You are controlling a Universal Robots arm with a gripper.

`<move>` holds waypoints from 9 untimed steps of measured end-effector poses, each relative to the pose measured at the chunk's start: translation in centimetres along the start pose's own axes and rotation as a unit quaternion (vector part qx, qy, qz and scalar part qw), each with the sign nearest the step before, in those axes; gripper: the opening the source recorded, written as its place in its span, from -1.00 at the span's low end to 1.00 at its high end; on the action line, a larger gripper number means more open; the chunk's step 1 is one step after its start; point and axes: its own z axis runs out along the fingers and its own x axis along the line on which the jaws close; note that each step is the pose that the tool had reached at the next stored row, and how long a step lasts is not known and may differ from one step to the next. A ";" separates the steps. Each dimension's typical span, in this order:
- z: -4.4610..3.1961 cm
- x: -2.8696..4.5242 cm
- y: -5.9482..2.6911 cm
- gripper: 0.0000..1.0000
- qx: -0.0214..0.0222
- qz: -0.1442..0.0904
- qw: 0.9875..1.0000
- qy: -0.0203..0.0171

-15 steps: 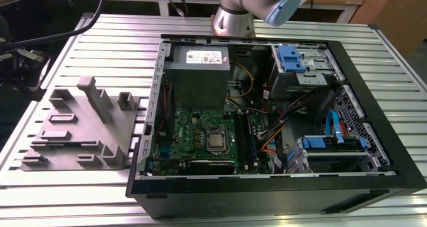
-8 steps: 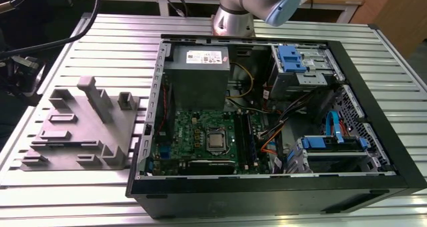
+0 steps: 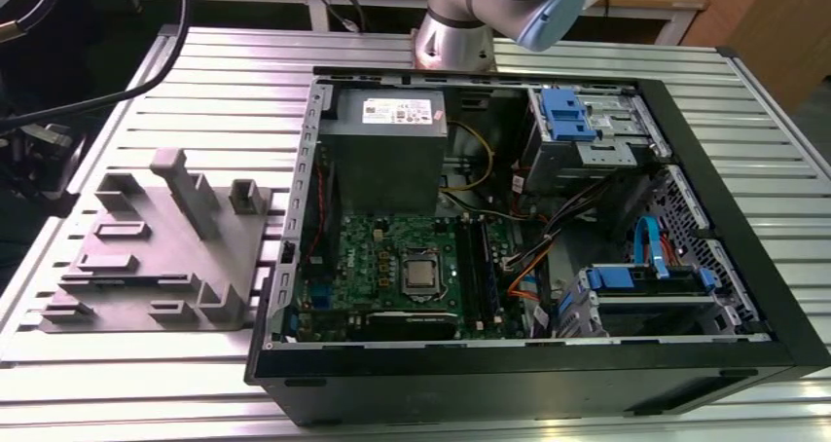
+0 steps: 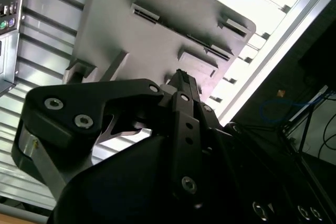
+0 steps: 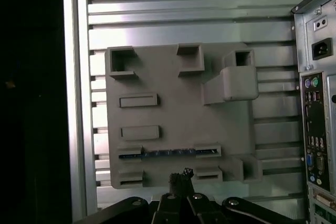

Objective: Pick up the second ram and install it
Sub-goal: 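Reach for the second ram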

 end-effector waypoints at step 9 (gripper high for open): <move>1.15 0.07 -0.34 -0.86 0.000 0.000 1.000 0.000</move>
